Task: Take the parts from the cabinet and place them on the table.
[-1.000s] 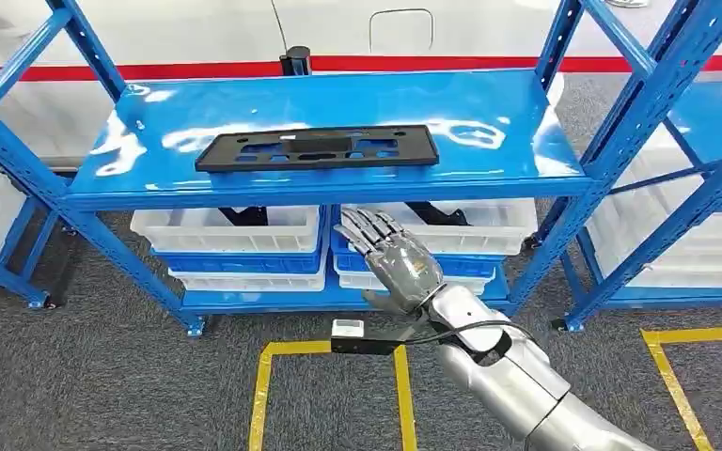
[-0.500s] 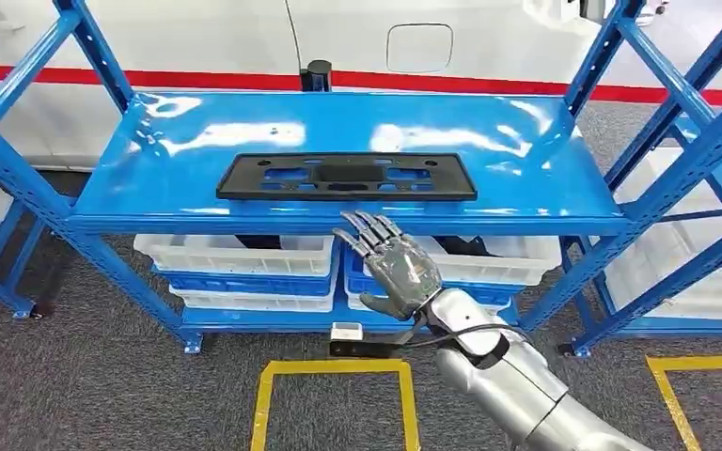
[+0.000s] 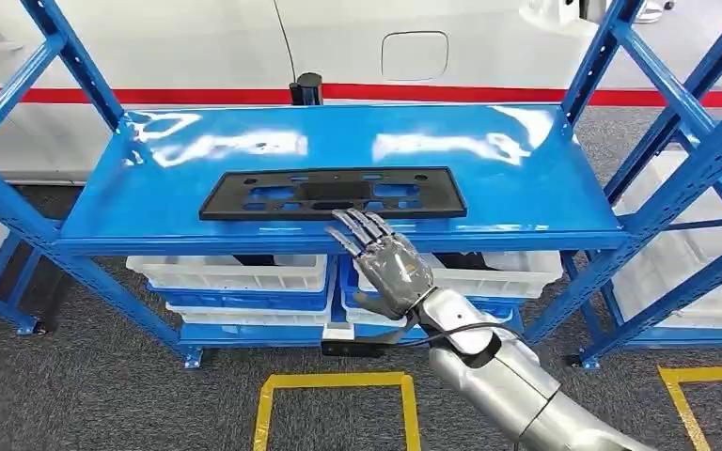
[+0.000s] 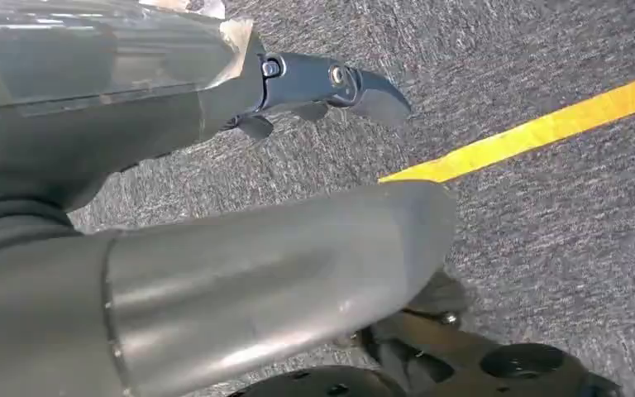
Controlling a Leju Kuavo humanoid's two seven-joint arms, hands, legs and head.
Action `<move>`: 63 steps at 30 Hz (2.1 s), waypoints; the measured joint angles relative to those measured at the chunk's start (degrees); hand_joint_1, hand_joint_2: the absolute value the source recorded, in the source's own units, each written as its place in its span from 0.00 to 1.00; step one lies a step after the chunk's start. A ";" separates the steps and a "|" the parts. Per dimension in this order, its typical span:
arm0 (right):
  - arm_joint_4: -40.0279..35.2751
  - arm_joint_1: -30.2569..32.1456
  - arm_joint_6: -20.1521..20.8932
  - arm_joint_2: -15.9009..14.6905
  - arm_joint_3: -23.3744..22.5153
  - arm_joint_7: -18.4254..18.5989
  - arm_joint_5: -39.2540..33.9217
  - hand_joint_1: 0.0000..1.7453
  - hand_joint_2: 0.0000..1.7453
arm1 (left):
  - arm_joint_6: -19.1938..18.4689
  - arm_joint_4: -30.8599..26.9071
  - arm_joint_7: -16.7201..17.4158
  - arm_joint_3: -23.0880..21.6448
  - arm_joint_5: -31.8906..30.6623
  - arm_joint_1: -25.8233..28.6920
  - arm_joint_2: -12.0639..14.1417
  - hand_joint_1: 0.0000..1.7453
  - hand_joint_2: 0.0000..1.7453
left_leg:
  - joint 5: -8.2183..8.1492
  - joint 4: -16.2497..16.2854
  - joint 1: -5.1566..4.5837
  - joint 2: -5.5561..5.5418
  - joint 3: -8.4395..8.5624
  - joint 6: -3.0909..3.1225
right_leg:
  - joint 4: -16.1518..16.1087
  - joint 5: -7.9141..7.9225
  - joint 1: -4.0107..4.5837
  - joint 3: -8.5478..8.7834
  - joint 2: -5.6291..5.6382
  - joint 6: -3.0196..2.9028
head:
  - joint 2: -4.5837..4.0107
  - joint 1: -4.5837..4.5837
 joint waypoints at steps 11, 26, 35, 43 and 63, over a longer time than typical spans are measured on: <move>0.33 -0.43 -1.31 0.42 -0.15 1.05 1.51 0.00 1.00 | 0.20 0.00 0.00 0.02 -0.09 -0.09 0.07 0.00 0.00 | 5.32 -15.86 -0.34 0.11 9.23 3.42 | 8.49 -5.09 0.11 -2.64 -0.29 2.68 | 0.00 0.22; 1.31 0.43 -1.99 0.31 -0.63 1.99 2.54 0.00 1.00 | 0.07 0.00 0.11 0.00 -0.11 -0.18 0.00 0.00 0.00 | -3.21 -9.01 -0.38 0.01 11.09 0.57 | 1.16 1.64 -0.29 -2.83 -0.11 0.38 | 0.00 -0.29; 4.17 0.39 -4.46 0.68 -1.11 10.24 14.21 0.00 1.00 | 3.23 0.04 -0.28 0.00 -0.11 0.18 0.00 0.00 0.00 | 7.07 -14.07 -0.37 0.01 6.07 1.06 | 1.25 -2.65 0.69 1.71 0.29 1.48 | 0.00 -0.26; 7.15 0.31 -4.92 0.59 -2.71 15.37 21.84 0.91 1.00 | 4.26 0.02 -0.17 0.00 -0.11 0.09 -0.46 0.00 0.00 | 6.89 -14.18 -0.63 -0.21 5.94 1.63 | 0.02 -2.80 0.60 2.40 0.03 1.29 | 0.00 -0.15; 8.26 1.71 -5.37 1.27 -7.02 11.50 16.96 1.00 1.00 | 4.17 0.00 0.70 -0.02 -0.11 0.09 -0.57 0.00 1.00 | 6.75 -14.30 -0.53 -0.19 6.39 1.81 | -0.09 -2.83 0.67 2.43 0.04 1.67 | 0.00 -0.18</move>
